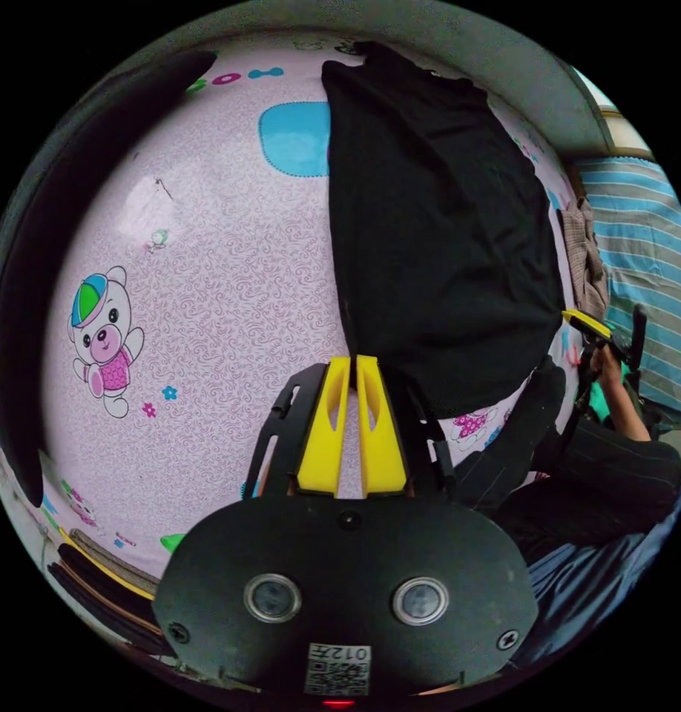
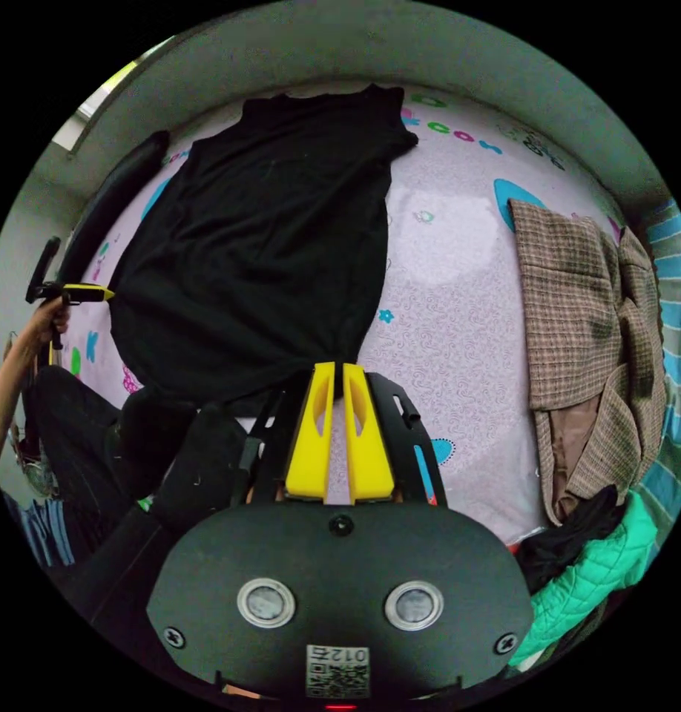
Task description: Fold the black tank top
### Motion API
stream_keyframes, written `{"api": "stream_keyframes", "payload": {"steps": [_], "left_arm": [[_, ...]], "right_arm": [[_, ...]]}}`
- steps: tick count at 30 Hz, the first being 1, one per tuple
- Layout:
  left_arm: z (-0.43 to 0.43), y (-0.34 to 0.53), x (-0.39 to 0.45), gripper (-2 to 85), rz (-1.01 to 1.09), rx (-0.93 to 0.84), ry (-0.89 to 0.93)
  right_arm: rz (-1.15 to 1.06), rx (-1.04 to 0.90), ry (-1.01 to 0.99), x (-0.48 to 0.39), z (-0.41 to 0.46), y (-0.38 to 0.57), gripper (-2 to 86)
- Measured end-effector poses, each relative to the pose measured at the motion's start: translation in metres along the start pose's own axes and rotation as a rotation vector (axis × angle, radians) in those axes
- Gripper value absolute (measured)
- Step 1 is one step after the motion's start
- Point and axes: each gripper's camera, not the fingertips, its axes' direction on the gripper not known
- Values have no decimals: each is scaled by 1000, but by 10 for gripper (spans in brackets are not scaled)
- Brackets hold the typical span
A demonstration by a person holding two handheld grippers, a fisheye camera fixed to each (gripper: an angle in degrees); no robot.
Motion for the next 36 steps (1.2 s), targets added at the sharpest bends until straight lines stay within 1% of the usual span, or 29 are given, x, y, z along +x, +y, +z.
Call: {"api": "stream_keyframes", "payload": {"steps": [3,6,10,14,16,17,18,19,20,23,26,28,30,33,36], "left_arm": [[1,-4,7,3,17,-11,-27],[3,-8,13,5,36,-21,-50],[6,-8,10,8,27,-16,-34],[10,-7,5,13,20,-3,-2],[13,-6,2,16,17,-3,8],[14,-6,0,19,19,1,12],[16,-5,-1,22,24,5,16],[17,-5,-2,24,27,6,21],[19,-4,-4,27,23,7,32],[24,-1,-9,38,30,9,39],[29,6,-15,48,29,31,73],[31,13,-18,52,32,52,99],[33,22,-20,56,43,82,138],[38,29,-23,60,30,93,146],[56,34,-20,66,45,81,168]], "right_arm": [[48,10,-44,16,-6,11,-6],[180,20,-154,39,-2,25,-8],[313,106,-289,62,-4,43,-9],[375,115,-296,73,-1,54,-9],[357,198,-363,75,-11,58,-9],[342,200,-329,74,-12,59,-9],[310,132,-209,73,-7,57,-9],[294,33,-173,74,5,56,-9],[294,15,-169,75,8,56,-9],[238,34,-77,73,4,57,-7],[263,-19,-121,85,17,60,1],[261,-25,-96,91,19,63,18],[273,-3,-68,94,16,68,40],[291,52,-116,99,9,78,85],[259,60,-140,99,11,83,97]]}}
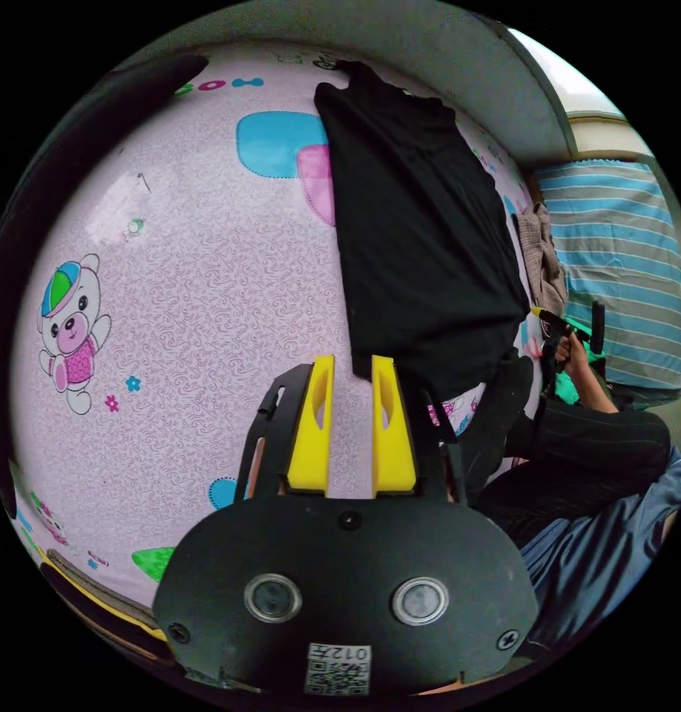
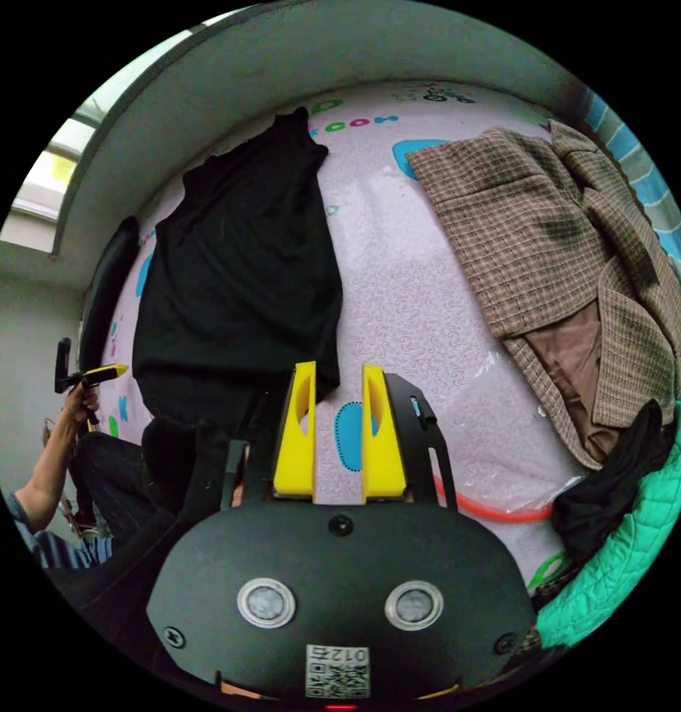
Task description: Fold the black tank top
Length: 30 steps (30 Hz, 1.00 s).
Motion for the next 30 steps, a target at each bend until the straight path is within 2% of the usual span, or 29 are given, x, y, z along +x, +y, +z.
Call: {"api": "stream_keyframes", "payload": {"steps": [5,8,13,17,21,24,27,30], "left_arm": [[21,7,11,70,28,12,-47],[34,15,21,62,54,18,-135],[54,33,36,48,116,39,-294],[72,57,36,36,115,101,-381],[83,69,22,18,81,114,-378],[95,73,1,6,95,58,-291],[94,73,-25,3,59,15,-151],[49,82,-62,2,22,153,169]], "right_arm": [[-73,-18,43,-6,10,6,107],[-107,-33,90,-7,17,12,104],[-152,-30,248,-2,20,29,52],[-141,4,229,15,18,44,53],[-57,47,120,48,11,61,38],[-78,11,72,67,9,67,0],[-9,-12,-108,99,-7,65,-7],[69,89,-366,134,-46,59,-9]]}}
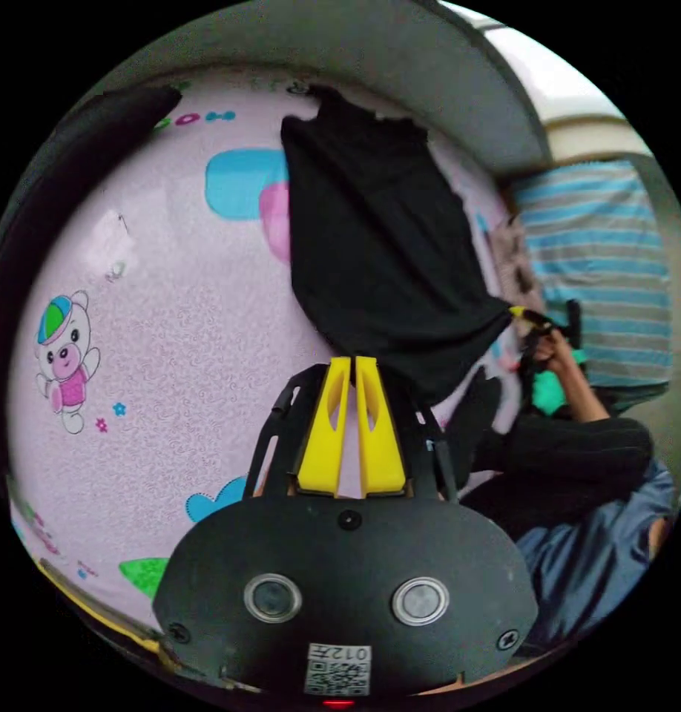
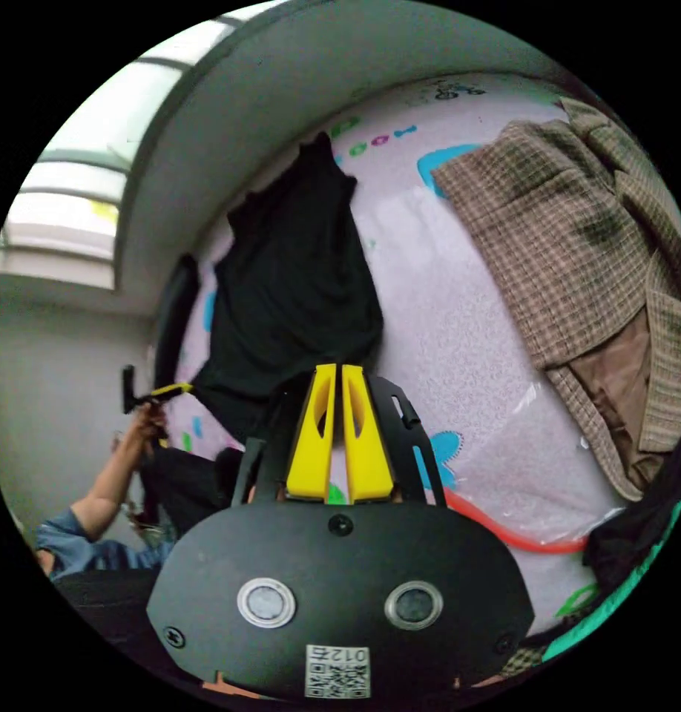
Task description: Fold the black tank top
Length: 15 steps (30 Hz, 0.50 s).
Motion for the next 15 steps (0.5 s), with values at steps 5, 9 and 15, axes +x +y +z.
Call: {"api": "stream_keyframes", "payload": {"steps": [5,9,15], "left_arm": [[-110,5,9,5,78,305,177],[-197,12,43,8,175,475,180],[-313,59,111,10,310,712,178]], "right_arm": [[-121,170,-251,-21,-87,-21,-9],[-274,322,-345,-64,-174,-30,-10],[-436,495,-436,-117,-269,-10,-10]]}}
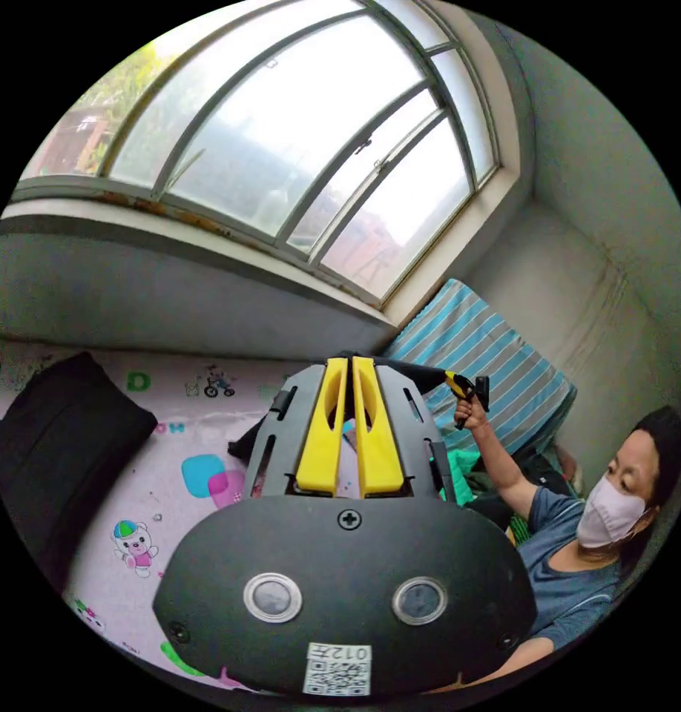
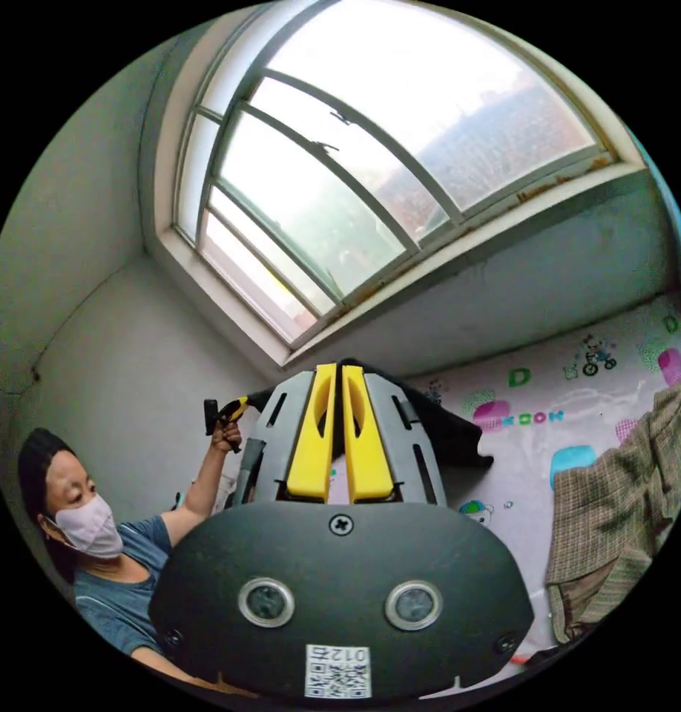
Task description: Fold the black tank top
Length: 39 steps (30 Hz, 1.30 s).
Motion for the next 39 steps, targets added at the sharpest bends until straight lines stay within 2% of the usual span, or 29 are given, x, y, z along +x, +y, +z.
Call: {"api": "stream_keyframes", "payload": {"steps": [3,9,16,20,27,30,34,39], "left_arm": [[-49,-5,49,10,127,105,16],[-79,-8,68,10,154,121,-20],[-11,-24,-10,11,-22,-17,-97],[41,-52,-58,12,-138,-29,-123],[50,-147,-16,13,10,60,-137],[43,-161,-2,13,56,56,-135],[49,-151,-9,13,76,-42,-103],[110,-77,-82,12,-75,-293,-119]], "right_arm": [[-161,36,14,-45,-23,-8,-9],[-172,63,-1,-59,-43,-16,-10],[4,-68,106,12,19,-35,-10],[73,-58,137,45,52,-57,-10],[-57,67,163,21,59,-131,-9],[-98,69,178,15,54,-144,-9],[-69,18,142,37,63,-129,-10],[67,-157,157,100,110,-74,-10]]}}
